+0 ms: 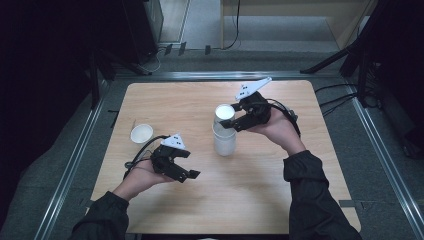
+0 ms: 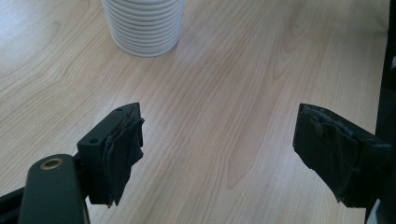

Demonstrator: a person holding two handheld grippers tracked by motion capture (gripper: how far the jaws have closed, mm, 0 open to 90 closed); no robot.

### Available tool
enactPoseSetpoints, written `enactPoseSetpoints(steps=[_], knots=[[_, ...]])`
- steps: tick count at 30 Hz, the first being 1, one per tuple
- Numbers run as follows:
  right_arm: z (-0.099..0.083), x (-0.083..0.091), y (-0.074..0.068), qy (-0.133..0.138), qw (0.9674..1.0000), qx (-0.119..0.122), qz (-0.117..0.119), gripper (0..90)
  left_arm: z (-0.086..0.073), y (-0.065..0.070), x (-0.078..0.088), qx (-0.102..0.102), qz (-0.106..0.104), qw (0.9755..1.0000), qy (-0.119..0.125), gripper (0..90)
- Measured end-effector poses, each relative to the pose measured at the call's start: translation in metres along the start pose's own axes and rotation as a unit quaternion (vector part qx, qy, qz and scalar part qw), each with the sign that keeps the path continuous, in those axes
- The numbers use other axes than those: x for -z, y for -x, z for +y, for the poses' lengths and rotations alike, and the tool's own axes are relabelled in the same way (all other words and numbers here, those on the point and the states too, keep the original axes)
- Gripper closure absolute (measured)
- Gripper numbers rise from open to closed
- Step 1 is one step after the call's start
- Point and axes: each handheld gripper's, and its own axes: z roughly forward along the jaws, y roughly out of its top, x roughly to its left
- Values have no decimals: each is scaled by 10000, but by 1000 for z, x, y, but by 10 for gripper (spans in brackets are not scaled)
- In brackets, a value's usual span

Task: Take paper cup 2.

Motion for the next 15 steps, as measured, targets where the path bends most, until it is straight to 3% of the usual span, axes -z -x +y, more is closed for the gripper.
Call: enactPoseSetpoints(steps=[15], knots=[[25, 39, -14, 475, 9987, 95, -125, 356, 0, 1, 3, -87, 36, 9998, 180, 161]])
